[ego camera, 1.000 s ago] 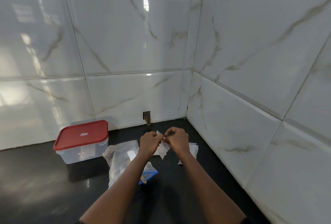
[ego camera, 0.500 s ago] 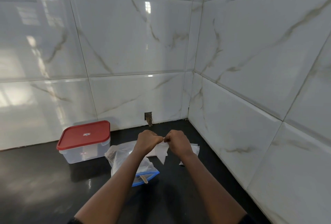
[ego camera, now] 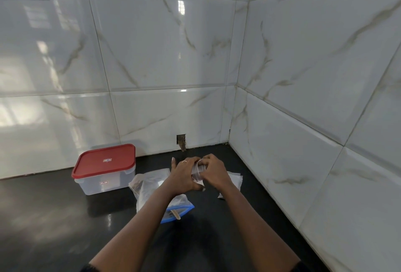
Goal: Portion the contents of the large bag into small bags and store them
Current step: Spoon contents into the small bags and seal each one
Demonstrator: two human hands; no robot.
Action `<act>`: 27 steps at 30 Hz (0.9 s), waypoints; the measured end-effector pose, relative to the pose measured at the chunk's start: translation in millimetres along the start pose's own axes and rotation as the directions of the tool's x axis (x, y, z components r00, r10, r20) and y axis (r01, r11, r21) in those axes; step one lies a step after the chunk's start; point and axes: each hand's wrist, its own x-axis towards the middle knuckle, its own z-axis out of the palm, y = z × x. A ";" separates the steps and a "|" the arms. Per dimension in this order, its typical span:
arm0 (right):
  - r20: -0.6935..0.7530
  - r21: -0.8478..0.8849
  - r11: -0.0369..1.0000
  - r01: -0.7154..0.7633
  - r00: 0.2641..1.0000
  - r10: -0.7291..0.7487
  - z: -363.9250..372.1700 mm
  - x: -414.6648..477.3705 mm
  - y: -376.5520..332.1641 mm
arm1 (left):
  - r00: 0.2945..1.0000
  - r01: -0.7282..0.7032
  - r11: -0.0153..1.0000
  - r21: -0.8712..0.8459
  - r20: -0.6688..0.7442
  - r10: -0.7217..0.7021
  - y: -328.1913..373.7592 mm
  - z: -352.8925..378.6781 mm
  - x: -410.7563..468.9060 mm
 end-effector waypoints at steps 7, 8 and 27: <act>0.050 0.042 0.999 0.022 0.998 -0.024 5.0 1.7 -3.8 | 0.996 0.029 0.999 -0.040 -0.084 -0.033 -5.6 1.2 -6.2; 0.050 0.053 0.998 0.030 0.998 -0.032 6.6 1.6 -4.9 | 0.995 0.043 0.998 -0.034 -0.088 -0.046 -6.4 0.0 -7.4; 0.685 -0.220 0.939 -0.265 0.643 0.342 49.3 -28.0 -17.3 | 0.934 0.145 0.930 0.336 0.264 -0.241 -29.5 -29.0 -46.0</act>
